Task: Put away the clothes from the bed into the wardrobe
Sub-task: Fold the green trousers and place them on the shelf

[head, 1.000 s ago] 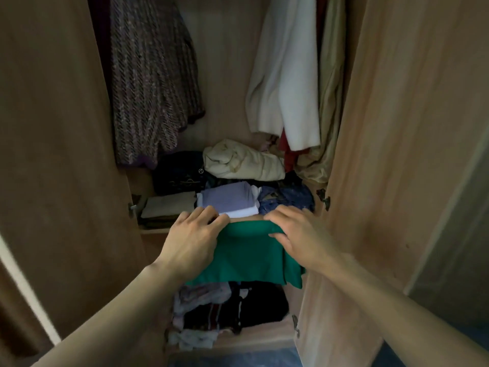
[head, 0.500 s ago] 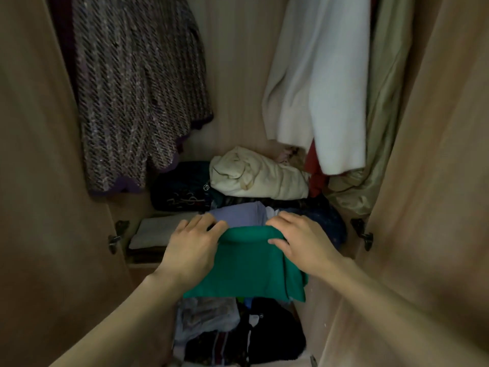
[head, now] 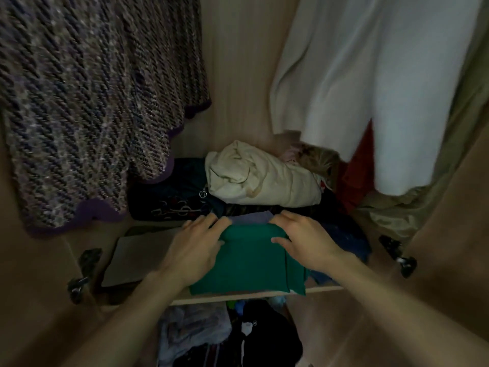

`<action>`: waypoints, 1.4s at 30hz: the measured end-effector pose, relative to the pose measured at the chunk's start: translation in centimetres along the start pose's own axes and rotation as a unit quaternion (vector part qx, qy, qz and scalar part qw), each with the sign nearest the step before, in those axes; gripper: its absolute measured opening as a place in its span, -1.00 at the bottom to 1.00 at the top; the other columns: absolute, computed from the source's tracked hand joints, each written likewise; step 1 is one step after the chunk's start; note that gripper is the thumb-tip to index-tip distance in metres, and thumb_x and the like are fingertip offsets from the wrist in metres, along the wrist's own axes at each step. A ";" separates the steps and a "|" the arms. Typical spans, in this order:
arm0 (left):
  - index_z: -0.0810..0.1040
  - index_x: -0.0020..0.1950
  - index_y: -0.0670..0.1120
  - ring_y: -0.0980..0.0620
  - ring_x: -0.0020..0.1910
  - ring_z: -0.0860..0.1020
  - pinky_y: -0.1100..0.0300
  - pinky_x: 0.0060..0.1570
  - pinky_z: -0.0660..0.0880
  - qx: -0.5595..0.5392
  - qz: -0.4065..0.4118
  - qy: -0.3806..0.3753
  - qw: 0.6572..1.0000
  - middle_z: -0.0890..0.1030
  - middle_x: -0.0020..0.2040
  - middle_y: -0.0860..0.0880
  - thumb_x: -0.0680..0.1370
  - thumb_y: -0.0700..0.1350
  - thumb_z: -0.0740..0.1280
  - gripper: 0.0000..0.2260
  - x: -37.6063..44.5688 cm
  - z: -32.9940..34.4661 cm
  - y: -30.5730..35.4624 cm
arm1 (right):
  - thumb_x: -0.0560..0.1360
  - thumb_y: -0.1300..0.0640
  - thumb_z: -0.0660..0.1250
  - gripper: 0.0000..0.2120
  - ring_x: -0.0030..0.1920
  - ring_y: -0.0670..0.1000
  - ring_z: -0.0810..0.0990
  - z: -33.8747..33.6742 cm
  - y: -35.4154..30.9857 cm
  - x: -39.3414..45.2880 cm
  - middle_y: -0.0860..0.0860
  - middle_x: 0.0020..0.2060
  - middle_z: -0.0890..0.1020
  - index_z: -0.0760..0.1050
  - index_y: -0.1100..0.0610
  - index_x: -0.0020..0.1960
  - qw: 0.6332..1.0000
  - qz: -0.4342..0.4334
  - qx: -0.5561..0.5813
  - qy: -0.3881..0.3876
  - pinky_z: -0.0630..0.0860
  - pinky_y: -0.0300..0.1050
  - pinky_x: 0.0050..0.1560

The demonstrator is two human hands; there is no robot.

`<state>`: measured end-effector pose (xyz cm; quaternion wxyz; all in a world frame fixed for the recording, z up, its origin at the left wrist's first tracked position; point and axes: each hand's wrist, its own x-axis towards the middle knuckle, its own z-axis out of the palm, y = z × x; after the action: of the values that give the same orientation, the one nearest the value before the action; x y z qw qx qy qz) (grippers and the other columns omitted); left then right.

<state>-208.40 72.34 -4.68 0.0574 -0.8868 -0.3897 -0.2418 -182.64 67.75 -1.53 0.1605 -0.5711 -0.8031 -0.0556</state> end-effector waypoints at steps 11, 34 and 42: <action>0.38 0.24 0.05 0.00 0.05 0.48 0.02 0.03 0.43 -0.035 -0.059 -0.053 0.996 0.51 0.07 0.05 0.59 -0.09 0.29 -0.77 6.3 5.8 -5.7 | 0.57 0.06 0.36 -0.74 0.11 -0.01 0.53 6.3 6.9 9.5 -0.01 0.13 0.57 0.51 0.05 0.23 0.994 -0.001 0.077 -0.072 0.50 -0.05 0.11; -0.07 0.61 0.16 0.03 0.59 -0.15 -0.02 0.55 -0.05 -0.032 -0.165 -0.186 0.968 -0.09 0.63 0.09 0.48 0.45 -0.33 -0.24 6.0 18.2 -7.0 | 0.54 -0.44 -0.09 -0.33 0.48 0.21 0.26 19.5 7.8 9.0 0.07 0.50 0.32 0.26 -0.13 0.51 0.993 0.098 0.019 -0.059 0.15 0.43 0.39; -0.15 0.61 0.15 -0.03 0.59 -0.12 -0.05 0.54 -0.05 0.019 -0.175 -0.252 0.952 -0.10 0.63 0.07 0.29 0.48 -0.53 -0.06 7.5 16.8 -6.2 | 0.48 -0.50 -0.24 -0.21 0.52 0.19 0.19 18.7 7.3 9.3 0.07 0.53 0.27 0.23 -0.14 0.53 0.990 0.113 0.024 -0.084 0.06 0.40 0.42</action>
<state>-202.04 86.47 -16.41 -0.0686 -0.8355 -0.5451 -0.0093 -182.20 83.74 -16.82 0.1116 -0.6570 -0.7450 0.0303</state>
